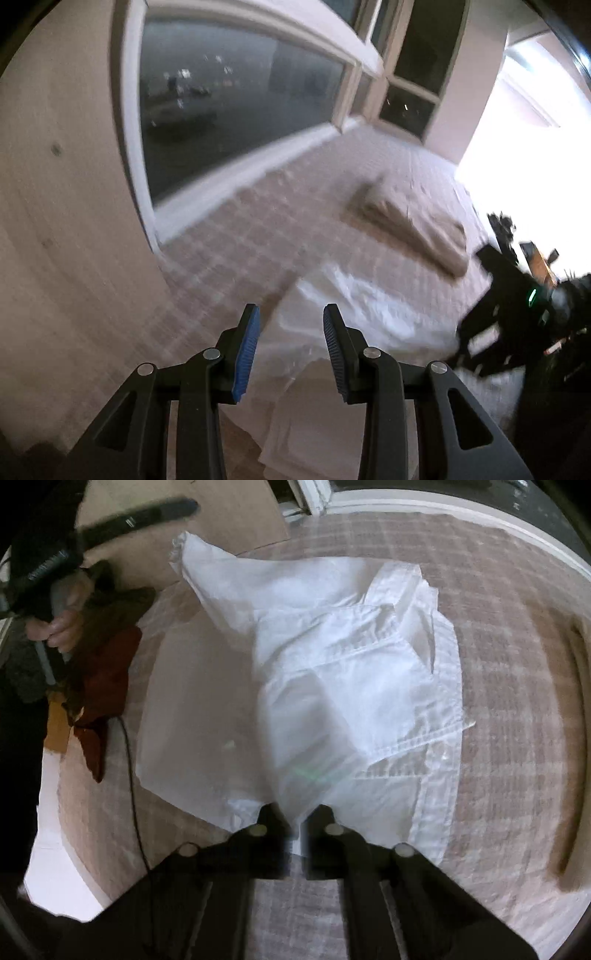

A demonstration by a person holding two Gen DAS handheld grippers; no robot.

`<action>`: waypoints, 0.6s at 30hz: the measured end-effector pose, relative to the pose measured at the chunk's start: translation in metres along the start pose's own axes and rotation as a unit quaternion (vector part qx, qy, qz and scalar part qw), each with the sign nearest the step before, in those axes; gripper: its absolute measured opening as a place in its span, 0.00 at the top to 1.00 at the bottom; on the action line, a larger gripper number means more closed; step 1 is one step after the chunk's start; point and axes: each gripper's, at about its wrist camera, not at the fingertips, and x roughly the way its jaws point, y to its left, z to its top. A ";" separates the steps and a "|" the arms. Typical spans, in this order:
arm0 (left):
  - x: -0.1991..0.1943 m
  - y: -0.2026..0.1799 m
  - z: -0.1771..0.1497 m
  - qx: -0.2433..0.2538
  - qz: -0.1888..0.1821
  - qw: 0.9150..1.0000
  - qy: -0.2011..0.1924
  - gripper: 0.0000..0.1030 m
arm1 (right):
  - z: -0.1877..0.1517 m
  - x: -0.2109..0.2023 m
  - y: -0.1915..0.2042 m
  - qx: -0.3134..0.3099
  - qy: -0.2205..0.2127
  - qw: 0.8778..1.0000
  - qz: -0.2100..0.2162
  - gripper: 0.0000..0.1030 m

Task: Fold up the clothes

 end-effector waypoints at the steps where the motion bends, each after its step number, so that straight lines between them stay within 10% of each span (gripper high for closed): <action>1: 0.006 0.002 -0.002 -0.001 -0.009 1.000 0.013 0.67 | 0.001 -0.009 0.005 -0.024 -0.005 1.000 -0.017 0.97; 9: 0.057 -0.016 -0.056 0.037 -0.012 0.991 0.131 0.67 | -0.013 -0.031 0.022 -0.117 0.011 0.988 -0.103 0.97; 16: 0.018 -0.016 -0.039 0.020 -0.015 0.996 0.088 0.67 | -0.034 0.013 0.011 -0.116 0.081 0.986 -0.093 0.93; 18: 0.004 -0.012 -0.027 0.014 -0.017 0.998 0.060 0.67 | -0.034 -0.009 0.004 -0.101 0.083 0.989 -0.067 0.73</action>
